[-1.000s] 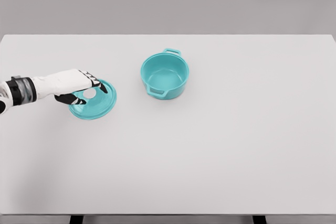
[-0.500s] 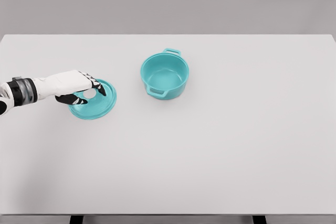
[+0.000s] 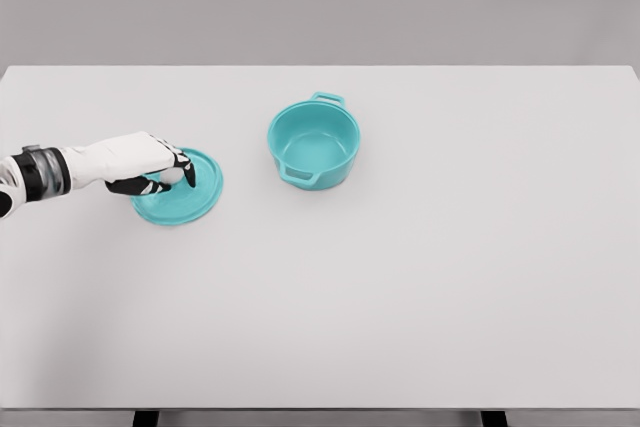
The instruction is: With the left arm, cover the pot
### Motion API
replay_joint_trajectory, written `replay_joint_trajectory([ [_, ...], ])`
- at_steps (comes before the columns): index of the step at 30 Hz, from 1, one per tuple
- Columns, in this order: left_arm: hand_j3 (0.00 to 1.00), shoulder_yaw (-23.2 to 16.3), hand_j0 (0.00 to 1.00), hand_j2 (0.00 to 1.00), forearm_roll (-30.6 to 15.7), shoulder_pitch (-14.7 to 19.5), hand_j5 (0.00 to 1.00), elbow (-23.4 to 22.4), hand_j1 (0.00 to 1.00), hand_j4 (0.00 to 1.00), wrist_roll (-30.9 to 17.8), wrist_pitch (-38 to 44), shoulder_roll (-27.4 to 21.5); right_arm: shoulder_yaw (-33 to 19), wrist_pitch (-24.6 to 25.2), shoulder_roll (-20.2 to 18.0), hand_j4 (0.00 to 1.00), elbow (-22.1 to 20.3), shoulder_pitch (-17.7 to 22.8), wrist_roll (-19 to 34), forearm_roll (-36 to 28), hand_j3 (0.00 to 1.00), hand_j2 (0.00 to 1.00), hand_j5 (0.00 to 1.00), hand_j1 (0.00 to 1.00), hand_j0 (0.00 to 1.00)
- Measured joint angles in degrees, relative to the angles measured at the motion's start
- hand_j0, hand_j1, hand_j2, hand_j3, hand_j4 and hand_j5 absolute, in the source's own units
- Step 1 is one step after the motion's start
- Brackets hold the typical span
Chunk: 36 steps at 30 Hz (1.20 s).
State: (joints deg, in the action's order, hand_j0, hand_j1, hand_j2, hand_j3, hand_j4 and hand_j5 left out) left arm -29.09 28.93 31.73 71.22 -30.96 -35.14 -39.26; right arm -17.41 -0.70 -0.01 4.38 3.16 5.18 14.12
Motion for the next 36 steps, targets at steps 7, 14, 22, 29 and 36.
replay_joint_trajectory([
  [7,0.53,0.05,0.53,0.53,-0.4,1.23,0.53,0.84,0.53,0.53,0.0,0.01,-0.46,0.0,0.0,0.0,1.0,0.0,0.0,0.0,0.01,1.0,1.0,1.0,1.0,1.0],
  [14,0.53,-0.05,0.53,0.53,-0.42,2.46,0.53,3.32,0.53,0.53,0.52,-0.01,-2.07,0.0,0.0,0.0,1.0,0.0,0.0,0.0,0.01,1.0,1.0,1.0,1.0,1.0],
  [22,0.53,-1.61,0.53,0.53,-0.64,5.71,0.53,5.78,0.53,0.53,1.17,0.04,-4.05,0.0,0.0,0.0,1.0,0.0,0.0,0.0,0.02,1.0,1.0,1.0,1.0,1.0],
  [29,0.53,-6.6,0.53,0.53,-2.13,10.19,0.53,6.11,0.53,0.53,1.94,0.03,-4.66,0.0,0.0,0.0,1.0,0.0,0.0,0.0,0.01,1.0,1.0,1.0,1.0,1.0],
  [36,0.53,-8.71,0.53,0.53,-2.79,11.16,0.53,6.27,0.53,0.53,2.01,0.01,-4.53,0.0,0.0,0.0,1.0,0.0,0.0,0.0,0.01,1.0,1.0,1.0,1.0,1.0],
])
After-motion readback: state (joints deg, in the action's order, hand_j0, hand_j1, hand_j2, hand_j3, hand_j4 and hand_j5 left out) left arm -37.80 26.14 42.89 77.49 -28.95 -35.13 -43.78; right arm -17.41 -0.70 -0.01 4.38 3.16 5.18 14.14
